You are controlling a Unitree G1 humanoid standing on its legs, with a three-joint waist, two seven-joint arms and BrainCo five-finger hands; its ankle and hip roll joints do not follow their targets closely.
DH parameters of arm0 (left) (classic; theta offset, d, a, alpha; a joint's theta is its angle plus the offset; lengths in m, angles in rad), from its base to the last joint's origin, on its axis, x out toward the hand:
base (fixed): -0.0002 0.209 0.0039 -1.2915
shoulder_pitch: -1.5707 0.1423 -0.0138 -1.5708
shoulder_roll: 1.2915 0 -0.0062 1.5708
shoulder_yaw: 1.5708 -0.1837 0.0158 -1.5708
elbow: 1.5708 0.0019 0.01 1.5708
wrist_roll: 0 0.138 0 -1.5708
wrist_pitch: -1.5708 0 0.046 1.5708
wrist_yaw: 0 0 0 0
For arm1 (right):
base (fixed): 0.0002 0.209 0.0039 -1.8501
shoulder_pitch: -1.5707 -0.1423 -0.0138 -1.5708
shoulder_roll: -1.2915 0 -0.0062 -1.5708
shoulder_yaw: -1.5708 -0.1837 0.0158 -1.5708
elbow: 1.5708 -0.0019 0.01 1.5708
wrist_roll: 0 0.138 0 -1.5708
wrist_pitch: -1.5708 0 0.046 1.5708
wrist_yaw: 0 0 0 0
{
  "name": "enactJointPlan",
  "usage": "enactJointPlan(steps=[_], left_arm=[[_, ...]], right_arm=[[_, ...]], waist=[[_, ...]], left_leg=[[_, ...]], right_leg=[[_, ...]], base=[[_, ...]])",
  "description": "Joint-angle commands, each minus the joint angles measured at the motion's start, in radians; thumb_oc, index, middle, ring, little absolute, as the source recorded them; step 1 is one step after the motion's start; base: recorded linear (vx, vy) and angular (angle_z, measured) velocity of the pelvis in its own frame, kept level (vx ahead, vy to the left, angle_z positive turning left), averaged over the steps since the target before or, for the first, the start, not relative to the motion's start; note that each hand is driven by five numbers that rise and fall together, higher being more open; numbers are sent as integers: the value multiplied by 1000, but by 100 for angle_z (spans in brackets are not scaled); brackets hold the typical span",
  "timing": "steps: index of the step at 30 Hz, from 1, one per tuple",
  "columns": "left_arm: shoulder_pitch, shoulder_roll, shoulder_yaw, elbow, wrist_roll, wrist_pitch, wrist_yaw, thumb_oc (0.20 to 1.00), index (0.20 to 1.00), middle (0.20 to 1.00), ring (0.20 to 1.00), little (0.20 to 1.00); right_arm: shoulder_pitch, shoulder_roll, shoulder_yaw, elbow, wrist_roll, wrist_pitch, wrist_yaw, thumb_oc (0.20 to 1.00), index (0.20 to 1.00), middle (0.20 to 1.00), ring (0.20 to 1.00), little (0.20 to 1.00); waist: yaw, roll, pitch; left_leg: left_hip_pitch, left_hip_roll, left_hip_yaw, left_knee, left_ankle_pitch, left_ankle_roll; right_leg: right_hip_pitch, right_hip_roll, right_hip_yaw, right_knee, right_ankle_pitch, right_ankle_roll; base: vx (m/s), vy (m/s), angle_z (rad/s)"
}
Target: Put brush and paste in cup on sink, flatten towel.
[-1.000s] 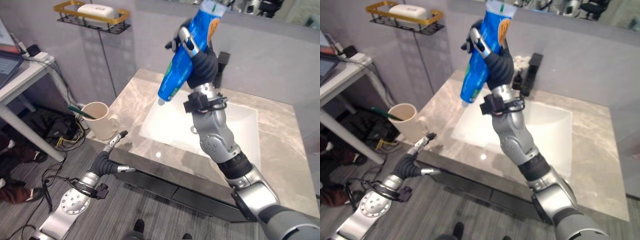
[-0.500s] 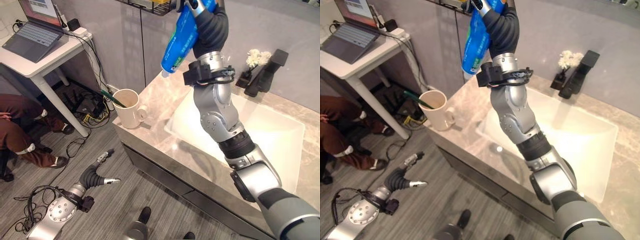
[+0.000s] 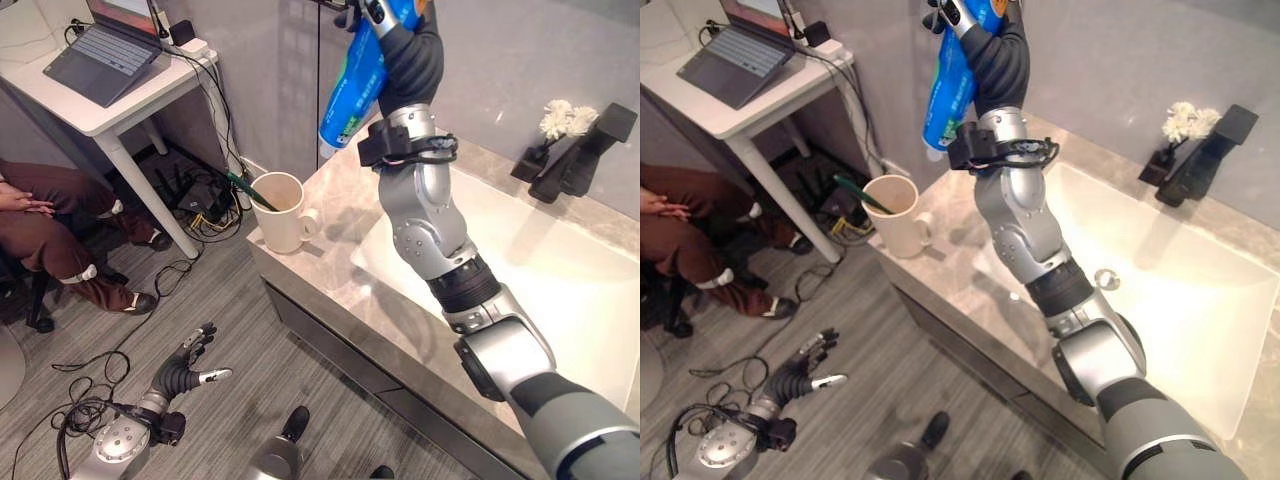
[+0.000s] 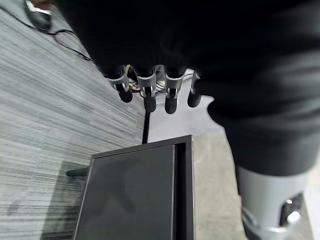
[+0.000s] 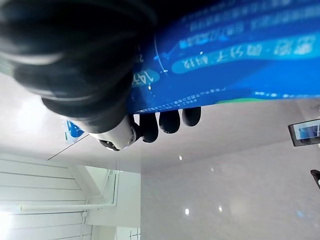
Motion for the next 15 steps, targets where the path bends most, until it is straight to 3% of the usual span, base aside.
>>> enactJointPlan(steps=[1, 15], left_arm=[[-12, 19, 3, -16, -31, -35, 1, 1000, 1000, 1000, 1000, 1000], [-18, -8, -6, -10, -27, -39, 18, 1000, 1000, 1000, 1000, 1000]], right_arm=[[-106, 16, -43, 2, -49, -49, 1, 200, 200, 200, 200, 200], [-116, 72, -7, 8, -58, -44, 11, 200, 200, 200, 200, 200]], waist=[[23, -31, -35], [26, -36, -34]], left_leg=[[-6, -36, -38, 7, -9, 21], [-4, -39, -27, 6, -12, 23]], right_leg=[[-5, -105, 45, 1, 113, 52], [-9, -109, 64, 1, 115, 51]], base=[[0, 13, 4], [0, 4, 1]])
